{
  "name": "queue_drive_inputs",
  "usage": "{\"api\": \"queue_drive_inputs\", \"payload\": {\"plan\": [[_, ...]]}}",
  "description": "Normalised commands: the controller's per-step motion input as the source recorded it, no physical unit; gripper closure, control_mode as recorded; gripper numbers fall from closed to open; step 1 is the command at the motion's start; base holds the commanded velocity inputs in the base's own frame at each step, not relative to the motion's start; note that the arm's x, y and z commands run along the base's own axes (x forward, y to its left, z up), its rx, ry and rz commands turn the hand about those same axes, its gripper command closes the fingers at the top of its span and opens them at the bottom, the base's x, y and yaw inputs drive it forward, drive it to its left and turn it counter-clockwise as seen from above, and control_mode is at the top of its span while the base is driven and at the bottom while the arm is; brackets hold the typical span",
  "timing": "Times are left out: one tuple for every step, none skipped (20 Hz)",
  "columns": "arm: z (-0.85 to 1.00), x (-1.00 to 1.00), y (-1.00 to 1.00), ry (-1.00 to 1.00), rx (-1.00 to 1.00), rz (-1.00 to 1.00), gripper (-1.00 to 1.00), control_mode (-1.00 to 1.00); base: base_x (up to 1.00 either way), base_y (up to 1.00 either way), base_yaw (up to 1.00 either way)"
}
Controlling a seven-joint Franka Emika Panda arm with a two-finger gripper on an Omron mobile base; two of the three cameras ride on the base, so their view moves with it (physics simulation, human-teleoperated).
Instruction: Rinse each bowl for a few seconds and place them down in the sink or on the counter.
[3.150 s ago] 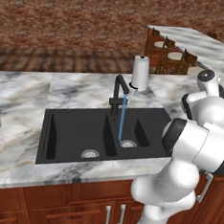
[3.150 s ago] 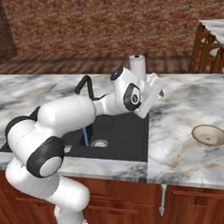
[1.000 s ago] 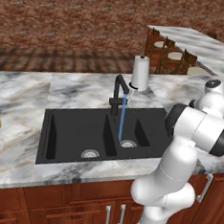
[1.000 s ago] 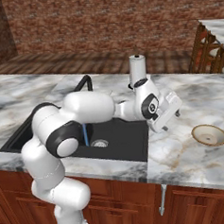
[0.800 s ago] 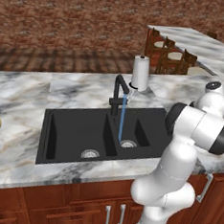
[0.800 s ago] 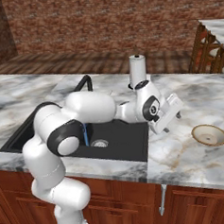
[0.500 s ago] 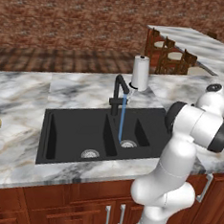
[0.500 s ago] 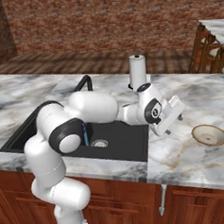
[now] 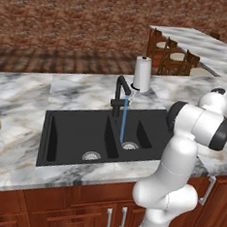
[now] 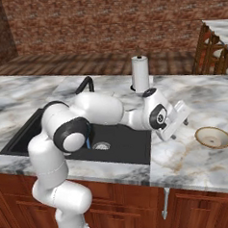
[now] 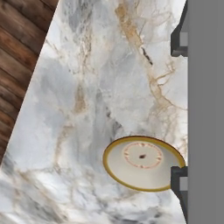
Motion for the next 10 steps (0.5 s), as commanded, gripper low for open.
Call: {"api": "queue_drive_inputs", "payload": {"plan": [[-0.12, 0.07, -0.07, 0.0, 0.0, 0.0, -1.0, -1.0, 0.0, 0.0, 0.0], [-0.11, 0.08, -0.07, 0.0, 0.0, 0.01, -1.0, -1.0, 0.0, 0.0, 0.0], [-0.1, 0.06, -0.1, -0.01, 0.0, 0.01, -1.0, -1.0, 0.0, 0.0, 0.0], [-0.08, 0.07, -0.13, -0.01, 0.0, 0.01, -1.0, -1.0, 0.0, 0.0, 0.0], [-0.09, 0.08, -0.12, -0.01, 0.0, 0.01, -1.0, -1.0, 0.0, 0.0, 0.0], [-0.07, 0.08, -0.13, -0.01, 0.0, 0.01, -1.0, -1.0, 0.0, 0.0, 0.0], [-0.08, 0.09, -0.13, 0.0, 0.0, 0.01, -1.0, -1.0, 0.0, 0.0, 0.0], [-0.1, 0.09, -0.11, 0.0, 0.0, 0.01, -1.0, -1.0, 0.0, 0.0, 0.0], [-0.11, 0.1, -0.11, 0.0, 0.0, 0.01, -1.0, -1.0, 0.0, 0.0, 0.0], [-0.12, 0.09, -0.1, 0.0, 0.0, 0.01, -1.0, -1.0, 0.0, 0.0, 0.0]]}}
